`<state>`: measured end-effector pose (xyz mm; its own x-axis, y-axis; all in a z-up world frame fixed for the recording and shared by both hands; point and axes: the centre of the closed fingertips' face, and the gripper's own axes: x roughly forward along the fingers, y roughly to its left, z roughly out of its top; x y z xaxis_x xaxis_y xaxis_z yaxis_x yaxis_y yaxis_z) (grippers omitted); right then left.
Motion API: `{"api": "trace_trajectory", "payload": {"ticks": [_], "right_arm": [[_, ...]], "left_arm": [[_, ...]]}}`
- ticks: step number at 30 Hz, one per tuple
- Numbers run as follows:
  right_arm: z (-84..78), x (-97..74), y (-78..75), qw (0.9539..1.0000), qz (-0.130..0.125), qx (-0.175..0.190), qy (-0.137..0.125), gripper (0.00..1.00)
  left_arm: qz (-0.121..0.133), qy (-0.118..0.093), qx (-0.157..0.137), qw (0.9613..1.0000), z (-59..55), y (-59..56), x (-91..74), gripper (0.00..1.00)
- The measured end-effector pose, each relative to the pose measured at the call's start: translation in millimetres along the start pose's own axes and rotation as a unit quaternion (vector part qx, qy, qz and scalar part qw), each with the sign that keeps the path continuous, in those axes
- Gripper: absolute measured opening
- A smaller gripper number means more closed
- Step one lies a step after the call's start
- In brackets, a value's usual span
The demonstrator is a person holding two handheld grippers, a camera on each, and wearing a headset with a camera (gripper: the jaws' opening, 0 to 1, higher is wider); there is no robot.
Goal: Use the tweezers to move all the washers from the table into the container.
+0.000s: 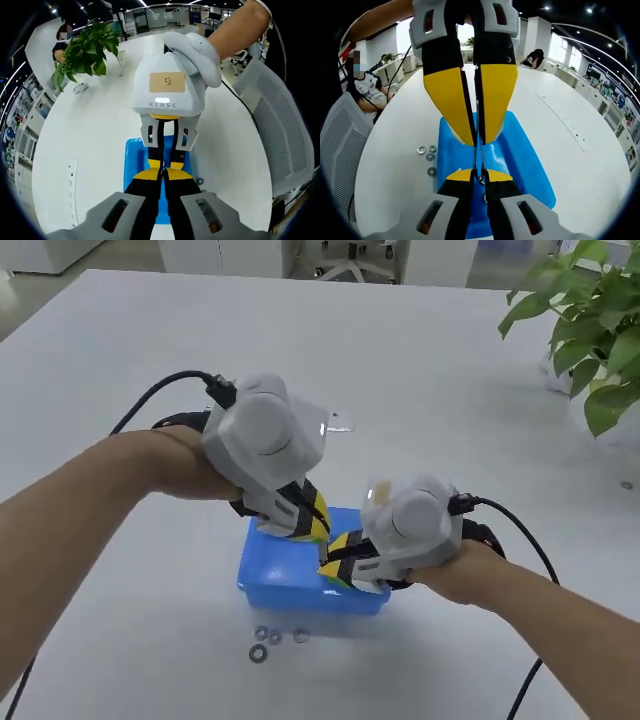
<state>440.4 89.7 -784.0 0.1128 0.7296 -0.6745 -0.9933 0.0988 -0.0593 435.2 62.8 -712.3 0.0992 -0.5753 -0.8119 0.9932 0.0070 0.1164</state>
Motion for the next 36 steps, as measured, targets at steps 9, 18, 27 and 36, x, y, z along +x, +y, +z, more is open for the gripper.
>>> {"api": "trace_trajectory", "payload": {"ticks": [9,18,27,36], "right_arm": [[-2.3,0.0,0.8,1.0,0.001,0.0,0.003,0.1],[1.9,-3.9,1.5,1.0,-0.003,-0.003,0.001,0.1],[10.7,-11.2,5.1,0.9999,-0.01,-0.007,-0.004,0.11],[22.0,-18.4,12.1,0.9997,-0.016,-0.015,-0.01,0.11]], "left_arm": [[0.0,0.001,0.001,1.0,-0.9,-0.8,1.7,0.06],[0.002,0.001,0.003,1.0,3.4,-2.1,-2.3,0.06],[0.009,0.0,0.007,0.9999,9.8,-5.6,-12.0,0.06],[0.017,0.0,0.008,0.9998,15.9,-15.1,-25.1,0.06]]}}
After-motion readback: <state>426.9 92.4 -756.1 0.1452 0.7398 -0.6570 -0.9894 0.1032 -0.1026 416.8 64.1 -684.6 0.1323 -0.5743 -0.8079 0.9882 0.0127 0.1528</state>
